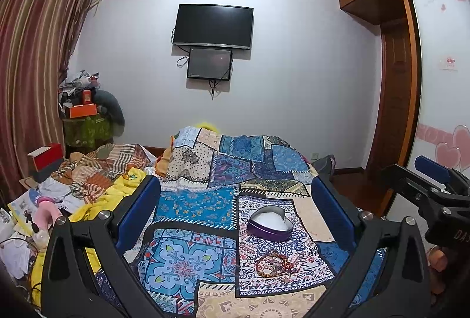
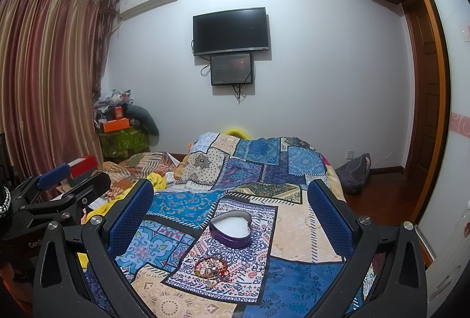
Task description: Organize jewelry
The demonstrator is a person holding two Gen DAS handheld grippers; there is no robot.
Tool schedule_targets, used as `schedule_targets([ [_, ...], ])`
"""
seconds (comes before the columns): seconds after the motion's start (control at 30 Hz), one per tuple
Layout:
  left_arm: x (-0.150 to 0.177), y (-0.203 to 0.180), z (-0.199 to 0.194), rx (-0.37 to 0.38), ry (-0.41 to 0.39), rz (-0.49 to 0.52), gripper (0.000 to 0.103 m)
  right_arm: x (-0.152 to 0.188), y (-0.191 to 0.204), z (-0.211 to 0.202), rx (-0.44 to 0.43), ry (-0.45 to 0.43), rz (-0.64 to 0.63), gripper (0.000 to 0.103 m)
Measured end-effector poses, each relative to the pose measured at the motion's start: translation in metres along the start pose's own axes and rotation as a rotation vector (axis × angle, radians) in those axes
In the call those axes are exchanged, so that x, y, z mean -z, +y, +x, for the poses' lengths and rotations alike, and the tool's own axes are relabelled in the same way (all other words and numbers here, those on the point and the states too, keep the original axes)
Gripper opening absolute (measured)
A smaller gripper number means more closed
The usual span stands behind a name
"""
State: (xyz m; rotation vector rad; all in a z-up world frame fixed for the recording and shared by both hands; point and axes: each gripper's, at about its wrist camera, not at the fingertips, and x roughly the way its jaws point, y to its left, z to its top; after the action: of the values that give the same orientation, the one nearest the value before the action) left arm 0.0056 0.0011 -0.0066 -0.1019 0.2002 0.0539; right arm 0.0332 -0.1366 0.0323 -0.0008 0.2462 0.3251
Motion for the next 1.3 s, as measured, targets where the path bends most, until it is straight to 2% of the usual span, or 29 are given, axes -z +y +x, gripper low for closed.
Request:
schedule_targets([
  [1.3, 0.005, 0.005, 0.009, 0.0, 0.027, -0.005, 0.103, 0.01, -0.004, 0.015, -0.002, 0.047, 0.009, 0.103],
])
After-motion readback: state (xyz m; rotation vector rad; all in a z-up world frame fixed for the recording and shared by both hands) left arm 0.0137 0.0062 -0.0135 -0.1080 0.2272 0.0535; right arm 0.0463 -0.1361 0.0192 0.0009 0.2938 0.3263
